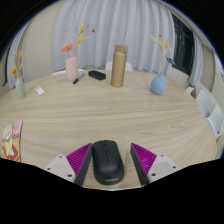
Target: Arrange mouse
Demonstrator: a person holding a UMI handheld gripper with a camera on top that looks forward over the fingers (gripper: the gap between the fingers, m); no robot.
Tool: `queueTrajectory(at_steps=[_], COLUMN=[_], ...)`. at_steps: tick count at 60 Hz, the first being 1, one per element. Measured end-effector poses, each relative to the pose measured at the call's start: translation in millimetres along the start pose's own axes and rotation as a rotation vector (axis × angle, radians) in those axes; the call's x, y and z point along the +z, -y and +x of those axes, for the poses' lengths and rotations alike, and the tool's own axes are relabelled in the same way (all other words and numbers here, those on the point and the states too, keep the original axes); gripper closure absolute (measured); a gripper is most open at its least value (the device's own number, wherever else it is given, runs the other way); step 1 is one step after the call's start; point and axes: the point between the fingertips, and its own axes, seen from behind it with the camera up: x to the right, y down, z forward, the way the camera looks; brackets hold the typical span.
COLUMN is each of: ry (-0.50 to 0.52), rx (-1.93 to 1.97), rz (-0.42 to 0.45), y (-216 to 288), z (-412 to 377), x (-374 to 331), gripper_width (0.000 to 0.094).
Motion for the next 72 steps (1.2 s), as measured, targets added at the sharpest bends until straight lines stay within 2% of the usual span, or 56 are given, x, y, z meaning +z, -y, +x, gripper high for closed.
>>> queueTrajectory(at_steps=[2,4,5,9,15,19,24,31,37,42,50,62,64,70,71,72], ry=[0.014,0.034,0.037,0.014,0.001,-0.003,0.033,0.181,0.302,0.371,0.383,0.341,0.334,0.336,0.342,0.349], rx=[0.007,0.014,0.016,-0.004,-0.004,0.015,0.036,0.047,0.022,-0.009,-0.075,-0.133,-0.135,-0.165,-0.162,-0.161], rz=[-0.007,-0.017,-0.021,-0.026,-0.033,-0.046,0.005,0.079,0.114,0.104,0.037,-0.043,-0.013,-0.009,-0.010,-0.009], y=[-1.4,-3.4,-4.2,-5.1,-5.7,1.5,41.0,103.7,128.6,117.8,60.7,-11.3,-5.2,-5.1,-4.0,-2.6], z=[-3.8,-9.5,-10.0,-7.5,-9.6,-14.1,-43.8,-136.1,-234.4,-307.1,-390.5,-422.6,-423.4,-422.2,-422.4,-422.0], x=[0.3,0.1,-0.5,-2.9,-5.7,-16.8,-46.8,-96.9,-127.6,-134.2,-112.9,-76.0,-77.4,-79.7,-81.3,-83.7], gripper_width=[0.0236,0.0428,0.0464,0.0494,0.0595,0.0597,0.0597,0.0597,0.0598,0.0599,0.0597,0.0568,0.0556,0.0453,0.0412,0.0333])
